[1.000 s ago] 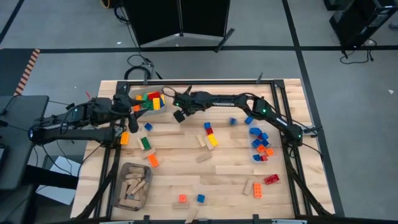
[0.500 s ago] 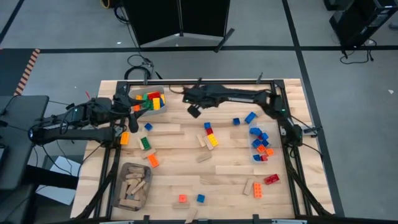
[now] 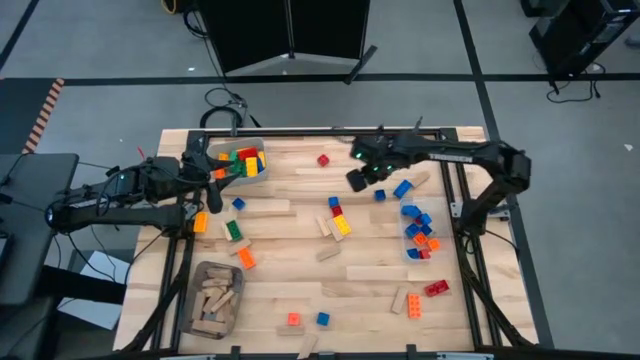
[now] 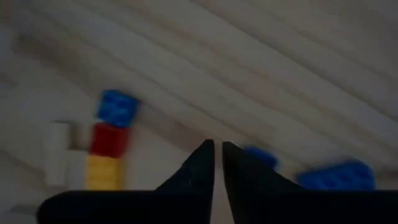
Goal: Sort blocks by size
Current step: Put the small blue game piece into the transparent bin
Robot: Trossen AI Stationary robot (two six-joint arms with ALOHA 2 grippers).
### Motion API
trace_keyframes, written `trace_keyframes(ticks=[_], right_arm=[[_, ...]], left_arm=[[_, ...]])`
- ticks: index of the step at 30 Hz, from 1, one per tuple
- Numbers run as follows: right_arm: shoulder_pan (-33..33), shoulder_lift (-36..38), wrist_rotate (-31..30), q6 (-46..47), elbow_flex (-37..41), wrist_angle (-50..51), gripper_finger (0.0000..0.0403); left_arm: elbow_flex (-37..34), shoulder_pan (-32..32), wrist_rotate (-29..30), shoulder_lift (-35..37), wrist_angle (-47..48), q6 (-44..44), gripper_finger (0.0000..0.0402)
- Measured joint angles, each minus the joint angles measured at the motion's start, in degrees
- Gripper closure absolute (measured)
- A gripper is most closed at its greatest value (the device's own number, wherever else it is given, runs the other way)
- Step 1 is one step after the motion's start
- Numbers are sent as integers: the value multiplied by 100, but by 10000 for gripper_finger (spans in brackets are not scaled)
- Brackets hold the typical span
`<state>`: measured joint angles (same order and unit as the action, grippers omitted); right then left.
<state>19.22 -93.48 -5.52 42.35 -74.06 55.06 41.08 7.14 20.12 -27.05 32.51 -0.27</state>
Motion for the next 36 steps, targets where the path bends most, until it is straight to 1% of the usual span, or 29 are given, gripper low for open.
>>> trace_keyframes(ticks=[4,7,10,18,21,23,26,30,33,36], right_arm=[[507,148,360,-87,217,338,323],[803,-11,675,-399,225,363,286],[946,-210,1024,-701,223,238,243],[900,-915,1112,-1134,223,292,114],[892,-1178,1117,-1294,223,358,74],[890,-1365,1118,-1322,223,467,56],[887,-1601,1119,-1294,221,644,45],[864,-1832,1117,-1299,221,761,51],[833,-1901,1137,-1299,221,740,74],[822,-1884,1152,-1293,221,596,110]], left_arm=[[0,0,-1,0,0,0,218],[0,0,-1,-4,0,0,218],[0,0,-1,-4,0,0,218],[0,0,-2,-26,-2,-66,218],[0,0,-2,-36,-2,-66,218],[0,0,0,-49,-2,-68,218],[0,0,0,-74,-2,-68,218],[0,0,-1,-140,-4,-68,218],[0,0,-2,-194,-4,-68,218],[0,0,0,-274,-4,-66,218]])
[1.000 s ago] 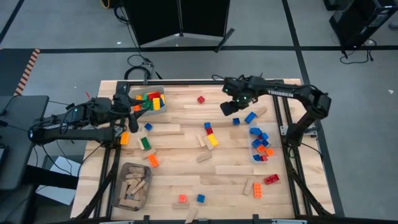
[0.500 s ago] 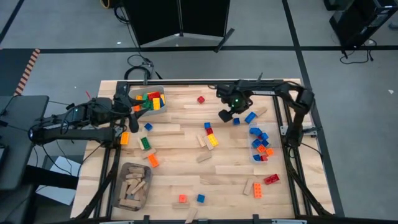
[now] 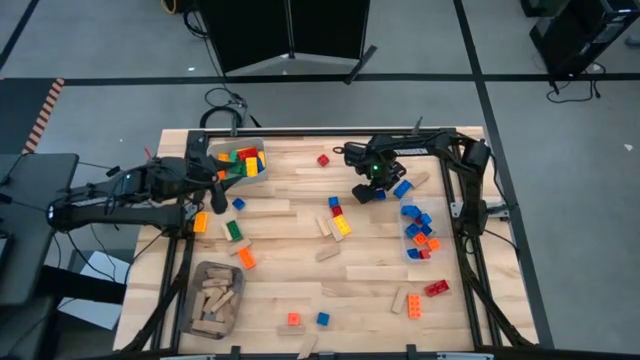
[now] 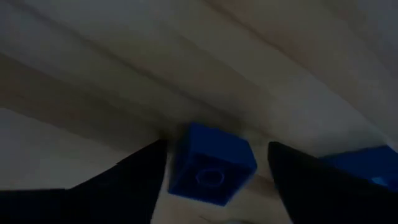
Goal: Sort blocks by size
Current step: Put the small blue game piece into the transparent bin
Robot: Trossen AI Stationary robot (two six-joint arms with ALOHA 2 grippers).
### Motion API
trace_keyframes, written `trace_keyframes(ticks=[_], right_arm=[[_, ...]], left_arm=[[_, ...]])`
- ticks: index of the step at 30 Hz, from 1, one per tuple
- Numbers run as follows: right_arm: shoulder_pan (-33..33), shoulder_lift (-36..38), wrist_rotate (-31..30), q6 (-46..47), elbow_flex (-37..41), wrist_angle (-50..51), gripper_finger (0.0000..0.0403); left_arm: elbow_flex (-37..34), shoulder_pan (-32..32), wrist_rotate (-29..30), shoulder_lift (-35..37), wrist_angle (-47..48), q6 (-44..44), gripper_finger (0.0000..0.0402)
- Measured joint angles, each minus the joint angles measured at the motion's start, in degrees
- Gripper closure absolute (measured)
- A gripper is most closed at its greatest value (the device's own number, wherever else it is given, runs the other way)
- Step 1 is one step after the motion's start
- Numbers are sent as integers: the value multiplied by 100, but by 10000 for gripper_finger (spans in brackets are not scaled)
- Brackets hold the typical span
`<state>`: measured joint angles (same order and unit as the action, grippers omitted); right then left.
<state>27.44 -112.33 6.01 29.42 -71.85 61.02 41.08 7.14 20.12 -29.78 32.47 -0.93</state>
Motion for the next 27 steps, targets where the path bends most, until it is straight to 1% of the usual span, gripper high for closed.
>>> trace_keyframes(ticks=[3,7,9,11,16,20,24,27], right_arm=[[0,14,96,40,0,7,153],[49,-5,519,66,-1,57,212],[56,-5,546,102,-2,58,237],[70,-3,550,95,-2,98,253],[44,52,547,117,-2,152,253],[-87,361,443,225,-2,148,253],[-244,1045,317,443,-2,211,249],[-400,1709,51,736,-2,387,244]], left_arm=[[-2,0,-1,-67,-1,0,218],[-2,0,-1,-149,-3,0,218],[-7,0,0,-174,-30,0,218],[-7,0,-2,-179,-152,0,218],[-7,0,0,-177,-514,51,218],[-7,0,2,-175,-689,57,218],[-7,0,2,-175,-797,61,218],[-7,0,2,-177,-965,66,218]])
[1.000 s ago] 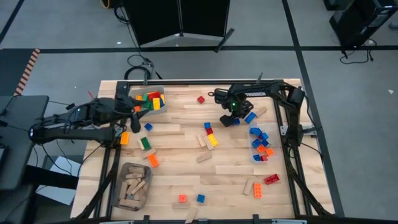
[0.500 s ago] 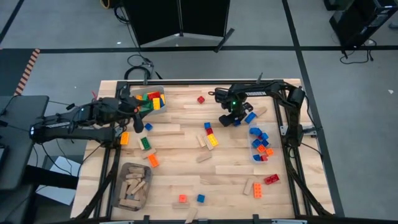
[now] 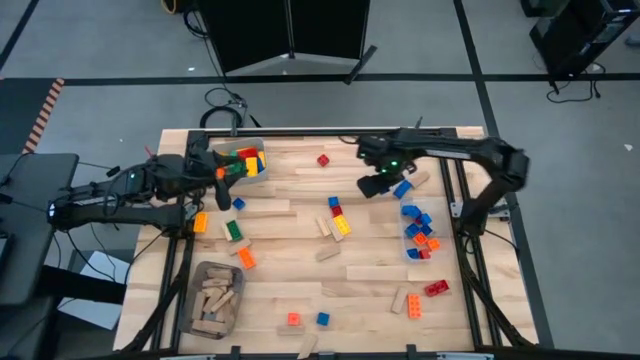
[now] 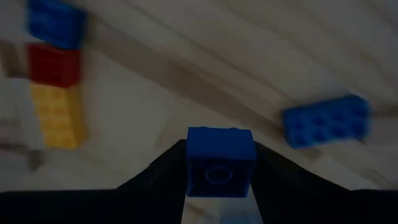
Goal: Sort blocks by size
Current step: Put the small blue game piece into the transparent bin, then put the large green game piece into the gray bin
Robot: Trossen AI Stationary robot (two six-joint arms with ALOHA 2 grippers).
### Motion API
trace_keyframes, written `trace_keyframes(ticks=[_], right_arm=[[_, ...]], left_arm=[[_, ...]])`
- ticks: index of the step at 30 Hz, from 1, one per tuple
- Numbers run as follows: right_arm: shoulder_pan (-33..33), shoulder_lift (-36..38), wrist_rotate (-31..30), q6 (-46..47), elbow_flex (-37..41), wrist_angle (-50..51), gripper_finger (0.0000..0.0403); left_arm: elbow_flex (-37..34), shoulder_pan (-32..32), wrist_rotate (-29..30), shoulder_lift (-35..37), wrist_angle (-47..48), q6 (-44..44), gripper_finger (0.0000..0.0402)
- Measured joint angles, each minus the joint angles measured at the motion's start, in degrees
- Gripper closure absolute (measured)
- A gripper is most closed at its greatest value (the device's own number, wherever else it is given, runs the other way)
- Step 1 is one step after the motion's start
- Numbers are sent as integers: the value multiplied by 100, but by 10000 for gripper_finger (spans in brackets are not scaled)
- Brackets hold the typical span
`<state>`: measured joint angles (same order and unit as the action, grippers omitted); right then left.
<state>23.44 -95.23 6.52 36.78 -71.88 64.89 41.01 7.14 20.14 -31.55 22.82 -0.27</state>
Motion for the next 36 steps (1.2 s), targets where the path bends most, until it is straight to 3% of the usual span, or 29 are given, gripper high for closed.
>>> trace_keyframes(ticks=[6,15,19,26,36], right_arm=[[-573,1211,-662,934,83,800,242],[-2218,2549,-783,3458,1924,49,240],[-2908,2763,-845,4179,2224,153,237],[-3564,2895,-1101,4434,2258,211,209],[-4074,2981,-1286,4461,2199,227,145]], left_arm=[[0,0,0,-24,-227,2,218],[0,-136,0,-387,-295,246,218],[12,-275,-2,-779,-320,-69,218],[403,-358,135,-1618,48,-750,218],[1686,-356,609,-2674,2127,-2129,218]])
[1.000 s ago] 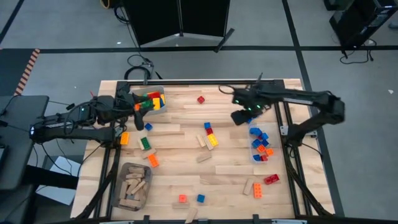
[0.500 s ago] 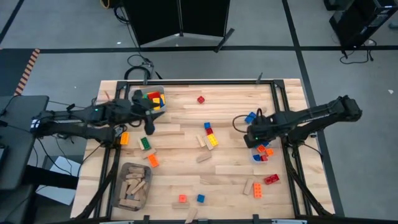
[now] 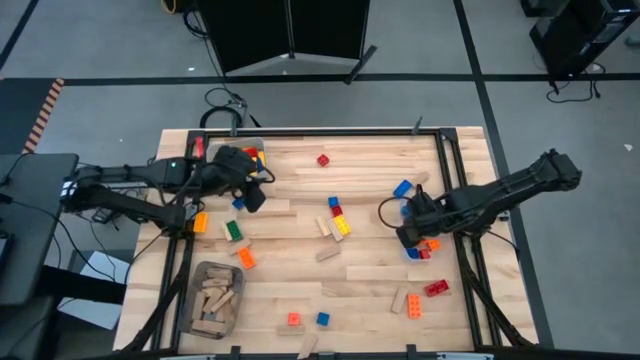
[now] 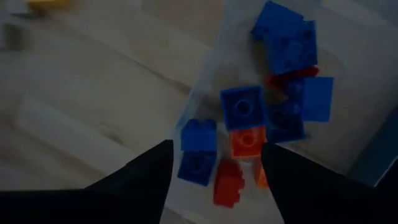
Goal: Sort blocks by size
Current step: Put the large green game piece into the gray bin
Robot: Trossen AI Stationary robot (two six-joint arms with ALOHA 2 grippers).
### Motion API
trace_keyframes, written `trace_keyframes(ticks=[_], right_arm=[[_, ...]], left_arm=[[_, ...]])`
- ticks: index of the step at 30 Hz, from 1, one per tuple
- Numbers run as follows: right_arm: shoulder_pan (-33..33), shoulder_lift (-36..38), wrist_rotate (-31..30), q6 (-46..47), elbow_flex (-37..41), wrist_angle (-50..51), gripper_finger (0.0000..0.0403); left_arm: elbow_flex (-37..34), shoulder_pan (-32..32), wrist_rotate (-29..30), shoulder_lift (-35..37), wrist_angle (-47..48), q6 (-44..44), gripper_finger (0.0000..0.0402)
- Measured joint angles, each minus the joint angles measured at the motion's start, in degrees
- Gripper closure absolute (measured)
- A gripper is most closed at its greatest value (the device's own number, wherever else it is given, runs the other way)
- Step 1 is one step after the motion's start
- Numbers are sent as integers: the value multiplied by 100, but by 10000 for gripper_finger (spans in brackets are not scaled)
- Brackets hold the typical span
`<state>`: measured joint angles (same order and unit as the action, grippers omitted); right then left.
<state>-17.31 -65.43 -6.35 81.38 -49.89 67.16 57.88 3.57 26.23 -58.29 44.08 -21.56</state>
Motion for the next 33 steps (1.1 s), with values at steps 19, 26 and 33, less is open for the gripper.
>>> trace_keyframes(ticks=[19,26,33], right_arm=[[-288,587,-1222,-306,-72,9,131],[-288,581,-1220,-433,-77,-39,130],[-288,583,-1213,-534,-77,-62,130]], left_arm=[[466,43,32,-593,2514,-3355,218],[463,69,-122,-1108,2854,-4007,209],[462,66,-495,-1784,3467,-4347,148]])
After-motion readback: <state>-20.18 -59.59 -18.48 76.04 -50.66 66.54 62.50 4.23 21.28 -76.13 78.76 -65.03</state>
